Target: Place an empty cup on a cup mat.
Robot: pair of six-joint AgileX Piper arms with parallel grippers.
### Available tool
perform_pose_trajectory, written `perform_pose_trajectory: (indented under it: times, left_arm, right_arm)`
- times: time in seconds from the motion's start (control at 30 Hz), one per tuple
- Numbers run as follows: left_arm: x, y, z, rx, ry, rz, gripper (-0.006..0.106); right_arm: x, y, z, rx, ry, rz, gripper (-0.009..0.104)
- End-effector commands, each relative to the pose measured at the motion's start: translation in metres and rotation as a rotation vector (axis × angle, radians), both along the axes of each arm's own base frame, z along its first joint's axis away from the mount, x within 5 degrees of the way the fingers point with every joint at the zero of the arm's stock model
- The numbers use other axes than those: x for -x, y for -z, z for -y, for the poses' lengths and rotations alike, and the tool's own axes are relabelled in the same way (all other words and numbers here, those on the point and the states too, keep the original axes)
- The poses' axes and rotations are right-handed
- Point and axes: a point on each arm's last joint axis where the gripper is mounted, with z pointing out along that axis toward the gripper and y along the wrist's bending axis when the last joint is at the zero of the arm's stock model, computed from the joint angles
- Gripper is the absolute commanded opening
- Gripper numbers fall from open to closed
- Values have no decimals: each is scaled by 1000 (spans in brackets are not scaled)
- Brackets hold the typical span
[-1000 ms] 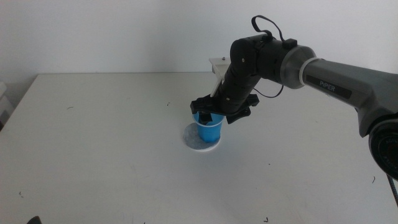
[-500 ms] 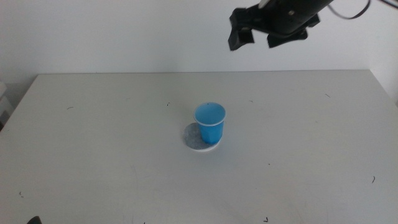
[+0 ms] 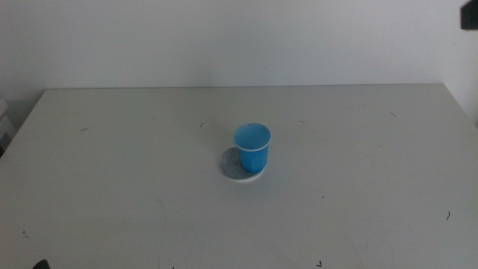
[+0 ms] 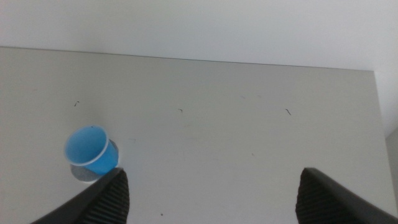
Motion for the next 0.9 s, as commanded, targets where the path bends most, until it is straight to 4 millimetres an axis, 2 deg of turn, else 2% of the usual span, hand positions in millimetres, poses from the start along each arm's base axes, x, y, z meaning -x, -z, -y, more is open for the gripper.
perform_pose_trajectory:
  times: [0.0, 0.1, 0.3, 0.6, 0.7, 0.87]
  left_arm:
    - [-1, -8, 0, 15, 0, 76, 105]
    - [-1, -8, 0, 15, 0, 76, 105]
    - [-1, -8, 0, 15, 0, 76, 105]
    - [-1, -8, 0, 15, 0, 76, 105]
    - [-1, -8, 0, 15, 0, 76, 105]
    - [-1, -8, 0, 15, 0, 76, 105]
  right_arm:
    - [33, -4, 12, -15, 31, 158, 87]
    - [66, 20, 17, -19, 37, 194, 87]
    - [110, 77, 25, -18, 45, 275, 87]
    - [149, 149, 35, 42, 61, 518, 87]
    - [159, 170, 37, 65, 61, 539, 87]
    - [173, 188, 39, 60, 66, 602, 87]
